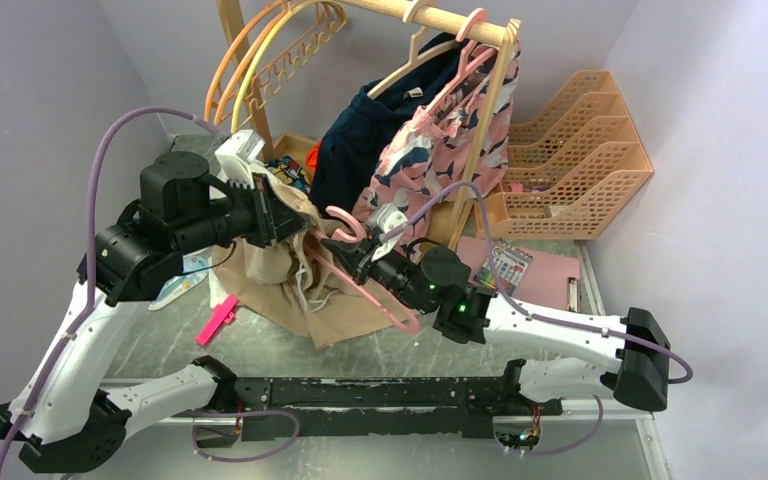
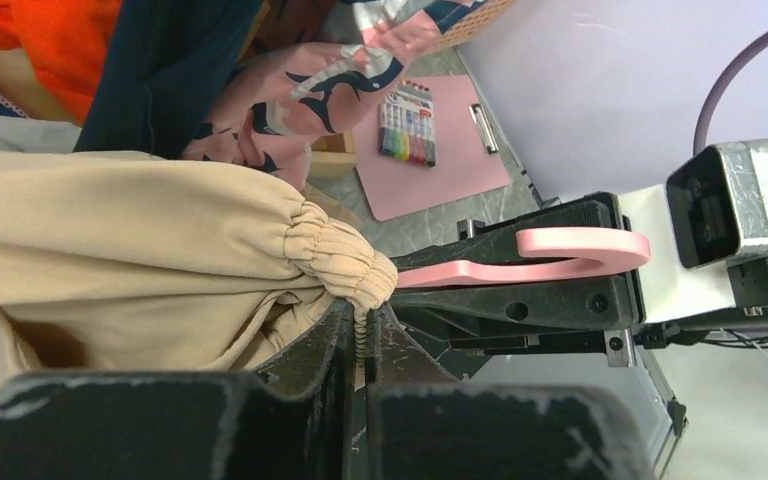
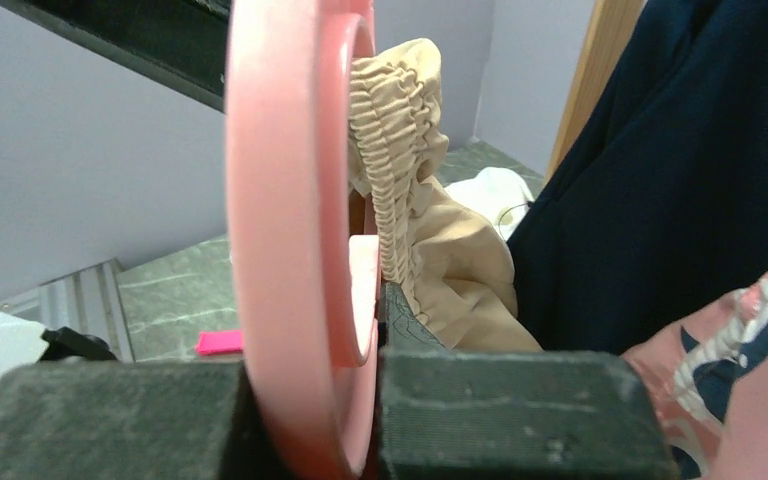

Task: Place the shorts on the hanger
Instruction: Hang the shorts on the hanger.

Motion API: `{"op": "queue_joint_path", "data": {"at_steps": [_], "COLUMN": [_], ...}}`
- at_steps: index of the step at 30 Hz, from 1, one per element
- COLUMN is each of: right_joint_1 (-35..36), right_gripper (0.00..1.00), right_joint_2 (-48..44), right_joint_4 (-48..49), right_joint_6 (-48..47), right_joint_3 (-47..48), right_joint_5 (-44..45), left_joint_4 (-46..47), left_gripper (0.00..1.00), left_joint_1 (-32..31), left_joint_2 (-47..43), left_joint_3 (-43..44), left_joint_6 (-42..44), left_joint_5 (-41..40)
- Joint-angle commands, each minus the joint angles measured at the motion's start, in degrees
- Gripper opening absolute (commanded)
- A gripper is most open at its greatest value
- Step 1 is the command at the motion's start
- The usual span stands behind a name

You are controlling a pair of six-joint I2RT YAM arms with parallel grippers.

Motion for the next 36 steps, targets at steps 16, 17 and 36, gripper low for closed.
{"op": "queue_joint_path", "data": {"at_steps": [16,17,36], "right_joint_1": [-7.0,-7.4,-12.9], "right_gripper": [0.0,0.0,0.0], "right_joint_2": [-2.9,-2.8,-13.7], "right_joint_4": [21.9,23.5,31.6], "right_joint_6": [14.3,15.5,28.7], "right_joint_3": [-5.9,-6.4,-7.4], "right_joint_5": [-15.4,-16.0,-32.1], "left_joint_4": [-2.3,-2.5,13.1], "left_gripper": [0.91,0.92,0.9], "left_joint_1": [0.3,0.3,0.3], "left_joint_2": [0.0,0.0,-12.3], "left_joint_3": [8.1,8.6,18.2], "left_joint_6": [2.2,2.3,14.1], "left_joint_5": [6.1,6.5,9.3]}}
